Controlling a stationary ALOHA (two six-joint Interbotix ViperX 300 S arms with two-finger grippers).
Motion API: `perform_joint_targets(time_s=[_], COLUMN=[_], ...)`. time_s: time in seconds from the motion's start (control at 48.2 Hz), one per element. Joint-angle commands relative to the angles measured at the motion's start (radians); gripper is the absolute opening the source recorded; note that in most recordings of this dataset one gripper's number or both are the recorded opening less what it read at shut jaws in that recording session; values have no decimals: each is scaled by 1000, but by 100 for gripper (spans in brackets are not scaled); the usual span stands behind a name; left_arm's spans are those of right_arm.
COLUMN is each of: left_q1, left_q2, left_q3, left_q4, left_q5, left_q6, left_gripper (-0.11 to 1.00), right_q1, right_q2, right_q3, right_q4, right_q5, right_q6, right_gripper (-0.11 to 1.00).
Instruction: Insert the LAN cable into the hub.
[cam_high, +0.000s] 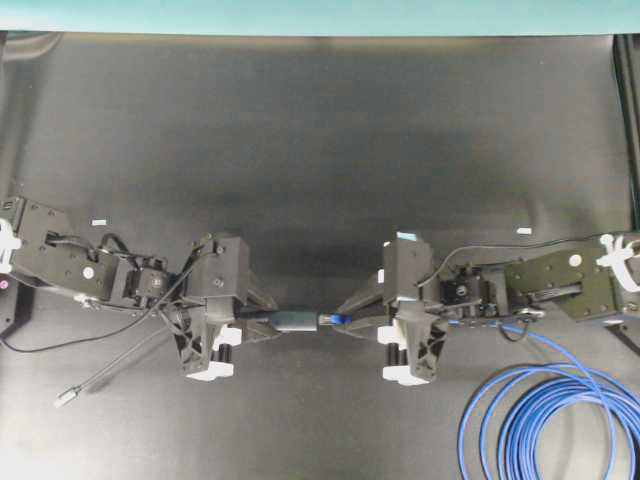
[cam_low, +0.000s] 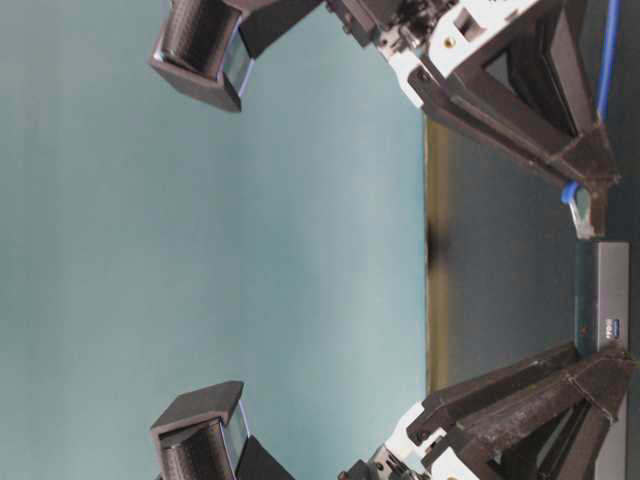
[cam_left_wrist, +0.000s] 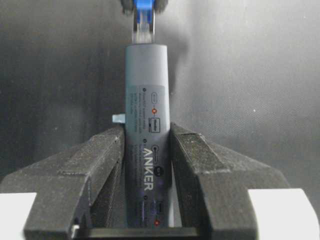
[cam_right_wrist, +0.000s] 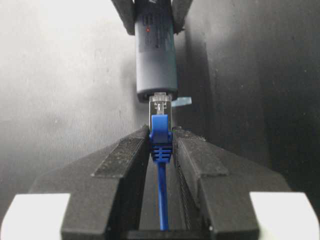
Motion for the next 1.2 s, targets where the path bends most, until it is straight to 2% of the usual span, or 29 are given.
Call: perform_joint_targets(time_s=[0.0, 0.664, 0.913, 1.182], left_q1=[2, 2, 2, -2], left_q2=[-12, -14, 2, 23], left_q3=[-18, -21, -57, -121], left_q4=[3, 3, 3, 3], left_q5=[-8, -5, 21, 107], left_q6=[2, 3, 6, 66], left_gripper=[28, 28, 28, 28], right_q1=[0, 6, 6, 5], right_q2=[6, 23, 29, 32], right_q3=[-23, -38, -52, -63], right_q4=[-3, -3, -3, -3], right_q5=[-9, 3, 15, 34], right_q6=[-8, -8, -11, -18], right_gripper=[14, 14, 14, 14])
